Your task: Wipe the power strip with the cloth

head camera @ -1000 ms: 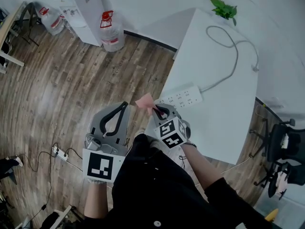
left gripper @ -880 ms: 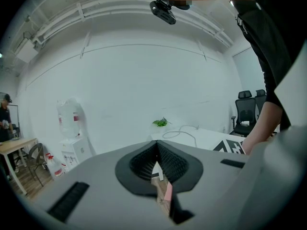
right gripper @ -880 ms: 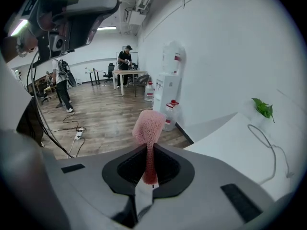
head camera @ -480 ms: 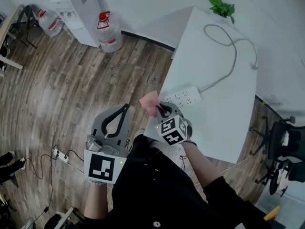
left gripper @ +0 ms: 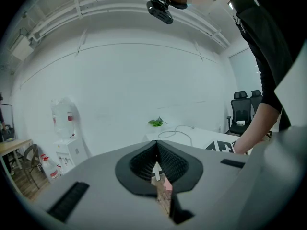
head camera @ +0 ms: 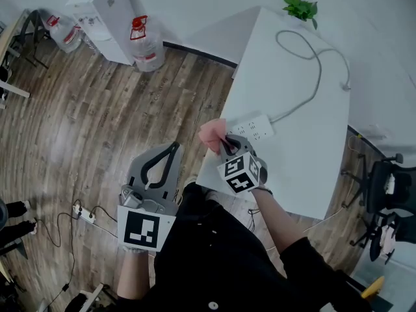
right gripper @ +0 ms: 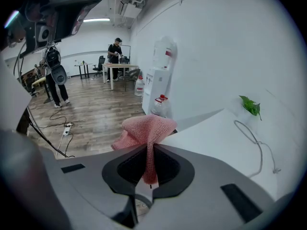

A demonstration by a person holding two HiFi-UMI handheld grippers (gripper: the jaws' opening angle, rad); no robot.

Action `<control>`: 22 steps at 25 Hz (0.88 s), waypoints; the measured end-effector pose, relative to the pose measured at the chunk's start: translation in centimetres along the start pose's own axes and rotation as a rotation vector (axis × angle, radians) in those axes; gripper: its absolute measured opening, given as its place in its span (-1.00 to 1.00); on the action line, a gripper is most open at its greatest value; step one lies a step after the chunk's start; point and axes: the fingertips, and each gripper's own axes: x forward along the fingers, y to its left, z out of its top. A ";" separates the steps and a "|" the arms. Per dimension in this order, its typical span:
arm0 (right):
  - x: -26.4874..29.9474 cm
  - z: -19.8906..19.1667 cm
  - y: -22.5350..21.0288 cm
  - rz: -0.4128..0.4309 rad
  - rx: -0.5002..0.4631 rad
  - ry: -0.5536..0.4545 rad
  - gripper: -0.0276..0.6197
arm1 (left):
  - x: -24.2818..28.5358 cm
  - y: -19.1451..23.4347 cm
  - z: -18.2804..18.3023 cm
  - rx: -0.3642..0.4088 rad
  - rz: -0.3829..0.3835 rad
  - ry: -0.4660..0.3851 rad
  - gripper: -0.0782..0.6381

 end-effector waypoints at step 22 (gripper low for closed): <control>-1.2 -4.1 -8.8 -0.170 0.028 0.074 -0.76 | 0.4 -1.2 -0.7 -0.017 -0.027 0.029 -0.74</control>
